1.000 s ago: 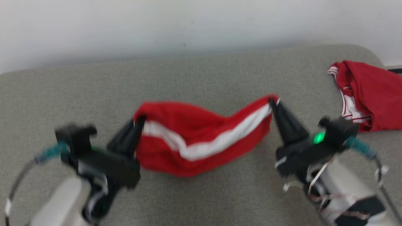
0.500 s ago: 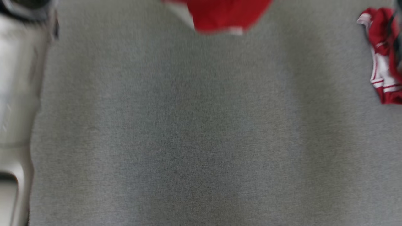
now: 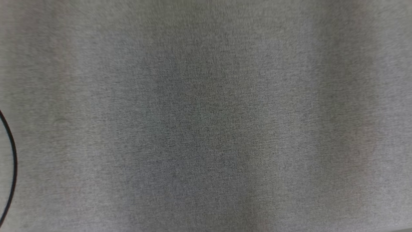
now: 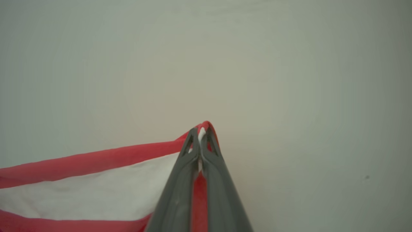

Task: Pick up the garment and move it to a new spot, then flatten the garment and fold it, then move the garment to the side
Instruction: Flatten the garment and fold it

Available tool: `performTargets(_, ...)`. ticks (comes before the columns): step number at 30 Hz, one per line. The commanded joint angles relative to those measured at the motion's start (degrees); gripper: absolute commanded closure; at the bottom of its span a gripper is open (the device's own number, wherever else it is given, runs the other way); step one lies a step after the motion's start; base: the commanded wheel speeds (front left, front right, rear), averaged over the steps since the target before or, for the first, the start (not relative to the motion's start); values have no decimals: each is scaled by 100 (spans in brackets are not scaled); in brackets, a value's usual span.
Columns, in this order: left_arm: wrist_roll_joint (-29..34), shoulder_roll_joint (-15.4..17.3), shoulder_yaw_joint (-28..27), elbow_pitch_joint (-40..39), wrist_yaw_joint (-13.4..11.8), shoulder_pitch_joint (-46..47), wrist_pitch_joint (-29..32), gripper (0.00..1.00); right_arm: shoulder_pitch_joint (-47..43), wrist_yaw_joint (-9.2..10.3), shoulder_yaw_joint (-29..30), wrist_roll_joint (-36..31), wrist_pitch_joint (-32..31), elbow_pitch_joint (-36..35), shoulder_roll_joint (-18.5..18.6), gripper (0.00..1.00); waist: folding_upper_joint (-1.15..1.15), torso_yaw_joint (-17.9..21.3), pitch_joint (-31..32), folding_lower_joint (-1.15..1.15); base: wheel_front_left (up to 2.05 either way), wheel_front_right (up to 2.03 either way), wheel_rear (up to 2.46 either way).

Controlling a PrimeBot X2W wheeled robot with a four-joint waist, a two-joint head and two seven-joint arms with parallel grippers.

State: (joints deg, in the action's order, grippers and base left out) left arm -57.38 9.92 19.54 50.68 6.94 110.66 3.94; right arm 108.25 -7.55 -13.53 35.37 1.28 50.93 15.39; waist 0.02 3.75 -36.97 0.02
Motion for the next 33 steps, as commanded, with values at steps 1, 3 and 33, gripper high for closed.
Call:
performTargets(1,48,17,31,76,13,98,-38,100,91,16,-13,26,54,63,-3,100,-2,52,-230,-2,0,0,0)
performTargets(3,45,32,90,231,45,197,-103,100,173,16,-54,31,130,225,-3,100,-2,58,-289,-2,0,0,0)
performTargets(33,-582,1537,1965,-3188,-160,-5947,-1834,100,-5569,16,-1731,2079,1005,-2414,924,100,-2,128,1555,-2,0,0,0)
